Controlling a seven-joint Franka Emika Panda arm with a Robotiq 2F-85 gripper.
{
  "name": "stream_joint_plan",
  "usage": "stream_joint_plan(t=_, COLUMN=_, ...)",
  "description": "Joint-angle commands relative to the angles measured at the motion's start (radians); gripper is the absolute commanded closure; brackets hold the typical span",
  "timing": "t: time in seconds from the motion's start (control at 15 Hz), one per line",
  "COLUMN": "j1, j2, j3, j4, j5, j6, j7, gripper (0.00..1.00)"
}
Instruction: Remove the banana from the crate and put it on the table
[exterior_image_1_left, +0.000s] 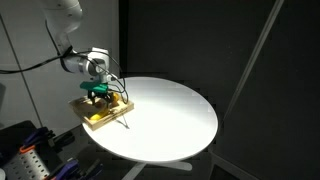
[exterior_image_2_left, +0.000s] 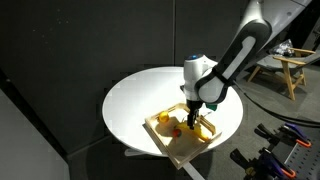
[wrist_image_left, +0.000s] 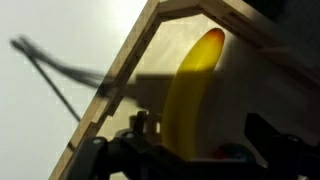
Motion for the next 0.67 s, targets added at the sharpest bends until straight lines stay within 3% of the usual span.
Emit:
stream_joint_plan(t=0.0, j1=0.007, j2=0.033, j3=-0.008, j4=0.058, j5=-0.025, j6=-0.019, j7=0.007, gripper=0.0)
stream_joint_plan(t=0.6, j1=0.005, j2=0.085, j3=-0.021, j4=0.104, j5=-0.026, j6=-0.02, j7=0.007, gripper=0.0)
